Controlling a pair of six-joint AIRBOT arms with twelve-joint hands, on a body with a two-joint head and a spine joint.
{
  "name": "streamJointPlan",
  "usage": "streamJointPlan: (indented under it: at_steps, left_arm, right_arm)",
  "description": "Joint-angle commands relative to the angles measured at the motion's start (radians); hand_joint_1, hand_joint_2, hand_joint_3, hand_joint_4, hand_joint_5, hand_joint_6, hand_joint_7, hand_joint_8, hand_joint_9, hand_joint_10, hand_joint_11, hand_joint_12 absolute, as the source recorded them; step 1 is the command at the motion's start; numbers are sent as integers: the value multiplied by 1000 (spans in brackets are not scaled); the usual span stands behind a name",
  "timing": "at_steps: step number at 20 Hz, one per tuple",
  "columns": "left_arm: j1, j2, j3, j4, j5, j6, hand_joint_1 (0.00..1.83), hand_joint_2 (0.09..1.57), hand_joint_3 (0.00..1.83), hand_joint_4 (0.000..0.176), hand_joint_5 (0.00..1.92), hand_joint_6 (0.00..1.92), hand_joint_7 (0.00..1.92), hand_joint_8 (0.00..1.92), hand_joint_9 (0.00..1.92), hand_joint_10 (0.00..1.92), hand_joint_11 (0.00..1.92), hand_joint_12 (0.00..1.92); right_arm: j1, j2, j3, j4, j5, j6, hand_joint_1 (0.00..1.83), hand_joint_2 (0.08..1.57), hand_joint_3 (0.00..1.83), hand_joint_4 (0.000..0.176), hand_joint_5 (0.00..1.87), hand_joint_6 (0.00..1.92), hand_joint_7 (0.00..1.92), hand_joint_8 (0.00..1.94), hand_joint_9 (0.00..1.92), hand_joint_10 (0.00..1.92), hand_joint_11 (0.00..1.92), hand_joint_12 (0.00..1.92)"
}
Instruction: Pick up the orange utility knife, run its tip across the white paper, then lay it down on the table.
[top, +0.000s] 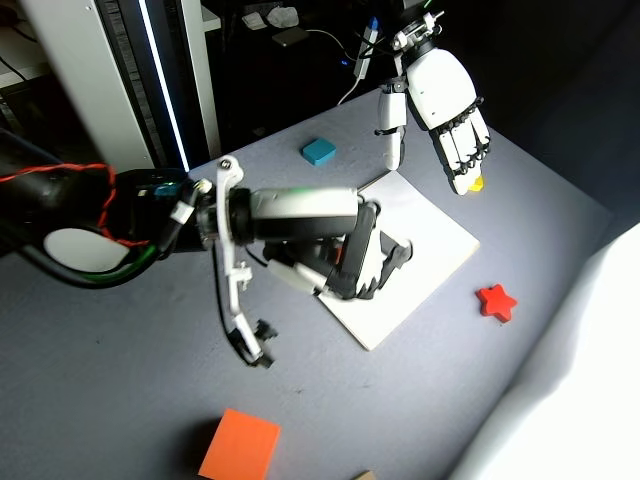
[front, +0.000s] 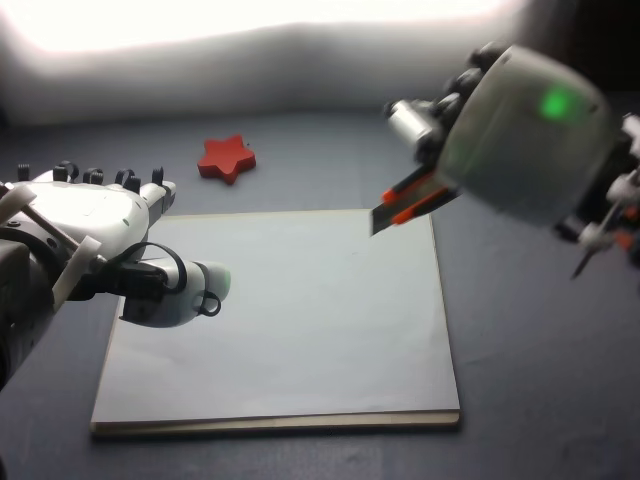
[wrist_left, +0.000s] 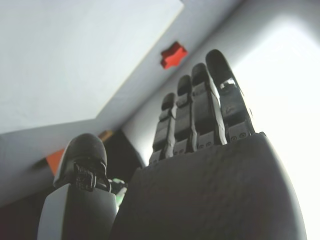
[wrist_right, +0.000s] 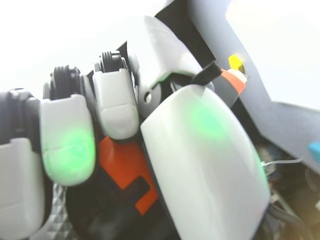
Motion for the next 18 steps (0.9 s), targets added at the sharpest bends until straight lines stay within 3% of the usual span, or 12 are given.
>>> streamJointPlan:
  at_steps: [1, 3, 9, 14, 18]
  left_arm:
    - [-3, 3, 4, 73, -29, 0, 8, 1275, 0, 35, 28, 3, 137, 1, 198, 16, 0, 824]
    - [-3, 3, 4, 73, -29, 0, 10, 1276, 0, 37, 33, 4, 141, 4, 182, 7, 0, 774]
    - [-2, 3, 4, 72, -34, 0, 0, 1276, 0, 38, 46, 6, 143, 4, 181, 5, 0, 799]
    - [3, 3, 5, 73, -34, 0, 7, 1275, 0, 41, 34, 2, 119, 1, 163, 6, 0, 771]
    - [9, 0, 7, 73, -35, -1, 25, 1272, 0, 40, 64, 11, 155, 8, 170, 5, 0, 786]
  right_arm:
    - [8, -12, 10, -22, 158, -49, 1619, 1383, 0, 167, 1597, 1917, 1686, 1941, 1866, 1921, 1921, 1921]
    - [1, -79, 60, -97, 202, -106, 1655, 1408, 0, 176, 1545, 1921, 1703, 1941, 1875, 1921, 1921, 1921]
    - [-5, -204, 162, -179, 201, -183, 1633, 1419, 0, 176, 1555, 1921, 1739, 1941, 1908, 1921, 1921, 1921]
    - [2, -300, 273, -304, 179, -191, 1586, 1418, 0, 176, 1537, 1921, 1747, 1941, 1912, 1921, 1921, 1921]
    - [-1, -350, 335, -317, 152, -179, 1574, 1397, 0, 176, 1494, 1921, 1706, 1941, 1894, 1921, 1921, 1921]
